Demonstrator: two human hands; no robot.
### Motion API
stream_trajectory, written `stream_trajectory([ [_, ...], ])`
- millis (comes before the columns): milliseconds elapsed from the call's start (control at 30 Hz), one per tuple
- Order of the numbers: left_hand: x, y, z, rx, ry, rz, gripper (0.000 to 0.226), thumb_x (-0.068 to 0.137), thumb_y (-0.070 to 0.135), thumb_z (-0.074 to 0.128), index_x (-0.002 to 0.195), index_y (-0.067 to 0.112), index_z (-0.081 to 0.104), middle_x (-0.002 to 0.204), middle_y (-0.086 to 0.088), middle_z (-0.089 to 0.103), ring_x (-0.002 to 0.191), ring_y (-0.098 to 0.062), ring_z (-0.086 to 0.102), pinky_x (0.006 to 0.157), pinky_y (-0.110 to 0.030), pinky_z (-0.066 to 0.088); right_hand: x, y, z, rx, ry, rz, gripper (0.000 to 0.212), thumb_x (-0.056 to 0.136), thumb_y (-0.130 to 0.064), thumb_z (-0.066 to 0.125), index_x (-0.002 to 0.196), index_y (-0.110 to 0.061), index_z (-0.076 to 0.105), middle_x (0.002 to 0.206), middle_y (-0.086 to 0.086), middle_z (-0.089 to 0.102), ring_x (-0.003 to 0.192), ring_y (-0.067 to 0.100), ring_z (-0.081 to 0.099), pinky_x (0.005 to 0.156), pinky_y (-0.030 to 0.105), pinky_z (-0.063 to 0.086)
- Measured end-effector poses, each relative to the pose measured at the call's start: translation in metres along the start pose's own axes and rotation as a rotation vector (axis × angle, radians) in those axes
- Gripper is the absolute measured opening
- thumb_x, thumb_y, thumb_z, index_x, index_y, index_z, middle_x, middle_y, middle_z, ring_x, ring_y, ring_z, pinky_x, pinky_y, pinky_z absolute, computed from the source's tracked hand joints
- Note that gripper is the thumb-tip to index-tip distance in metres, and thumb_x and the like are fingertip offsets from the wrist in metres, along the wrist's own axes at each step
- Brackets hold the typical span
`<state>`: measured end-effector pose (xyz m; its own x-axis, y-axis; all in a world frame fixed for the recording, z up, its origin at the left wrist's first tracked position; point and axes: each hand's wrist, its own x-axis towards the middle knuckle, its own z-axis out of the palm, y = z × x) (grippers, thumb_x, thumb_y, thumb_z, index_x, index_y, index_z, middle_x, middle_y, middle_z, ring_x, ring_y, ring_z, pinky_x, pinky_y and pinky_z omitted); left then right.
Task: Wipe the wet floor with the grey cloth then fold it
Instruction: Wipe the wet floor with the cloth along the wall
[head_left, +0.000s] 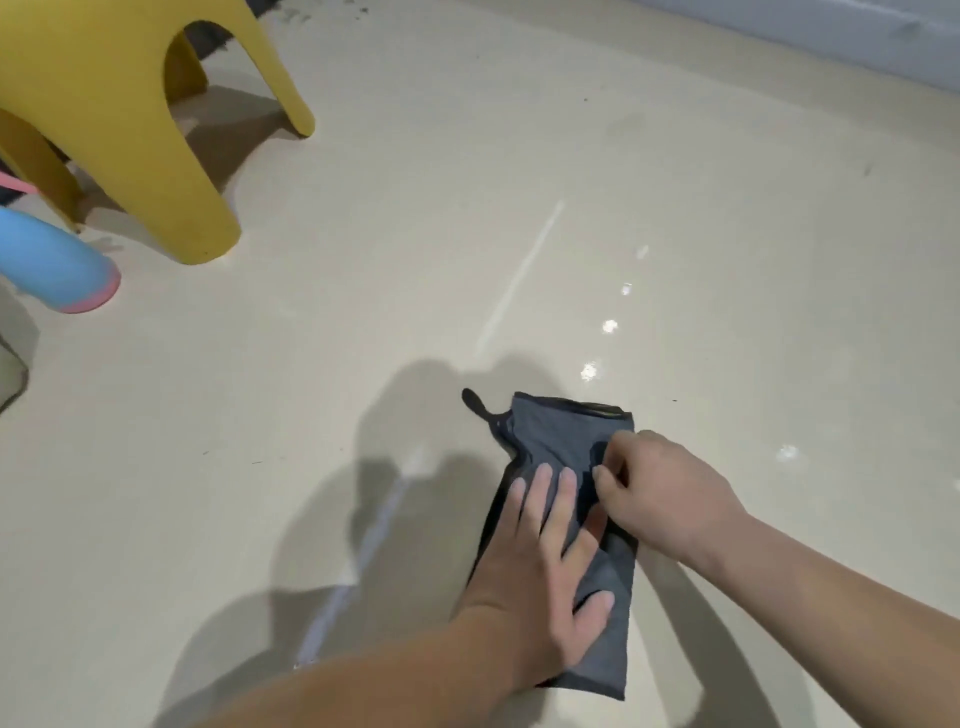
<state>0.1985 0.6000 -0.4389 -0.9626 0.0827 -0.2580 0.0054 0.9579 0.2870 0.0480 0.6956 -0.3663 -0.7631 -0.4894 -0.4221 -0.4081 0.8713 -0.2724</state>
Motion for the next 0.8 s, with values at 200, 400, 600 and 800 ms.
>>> stream_trajectory([
  [200,0.032,0.085,0.017,0.153,-0.090,0.370,0.078,0.101,0.061,0.023,0.163,0.018,0.008,0.164,-0.023,-0.024,0.148,-0.043,-0.034,0.120,-0.059,-0.019,-0.079,0.117,-0.006,-0.001,-0.144,0.320,0.018,0.096,-0.041,0.045,0.089,-0.026,0.050,0.086,-0.009,0.062,0.083,0.019,0.062,0.070,0.036,0.051],
  [400,0.034,0.147,0.031,0.212,-0.179,0.560,0.076,0.102,0.061,0.021,0.163,0.021,-0.002,0.162,-0.020,-0.032,0.145,-0.040,-0.041,0.118,-0.057,-0.022,-0.146,0.174,0.001,-0.034,-0.216,0.418,0.019,0.096,-0.041,0.044,0.085,-0.024,0.047,0.083,-0.007,0.062,0.077,0.018,0.061,0.065,0.033,0.048],
  [600,0.040,0.159,0.026,0.064,-0.208,0.559,0.071,0.104,0.055,0.024,0.163,0.022,0.005,0.169,-0.012,-0.021,0.151,-0.028,-0.033,0.122,-0.049,-0.017,-0.174,0.190,0.015,-0.009,-0.069,0.322,0.023,0.096,-0.041,0.047,0.112,-0.024,0.049,0.113,-0.002,0.051,0.108,0.022,0.053,0.084,0.038,0.052],
  [800,0.034,0.159,-0.005,0.053,-0.051,0.467,0.061,0.093,0.025,0.045,0.151,0.009,0.035,0.162,-0.017,0.027,0.149,-0.035,0.025,0.122,-0.047,0.025,-0.188,0.188,0.037,0.134,-0.016,0.042,0.066,0.091,-0.029,0.057,0.150,-0.009,0.035,0.147,0.010,0.034,0.141,0.028,0.031,0.113,0.027,0.033],
])
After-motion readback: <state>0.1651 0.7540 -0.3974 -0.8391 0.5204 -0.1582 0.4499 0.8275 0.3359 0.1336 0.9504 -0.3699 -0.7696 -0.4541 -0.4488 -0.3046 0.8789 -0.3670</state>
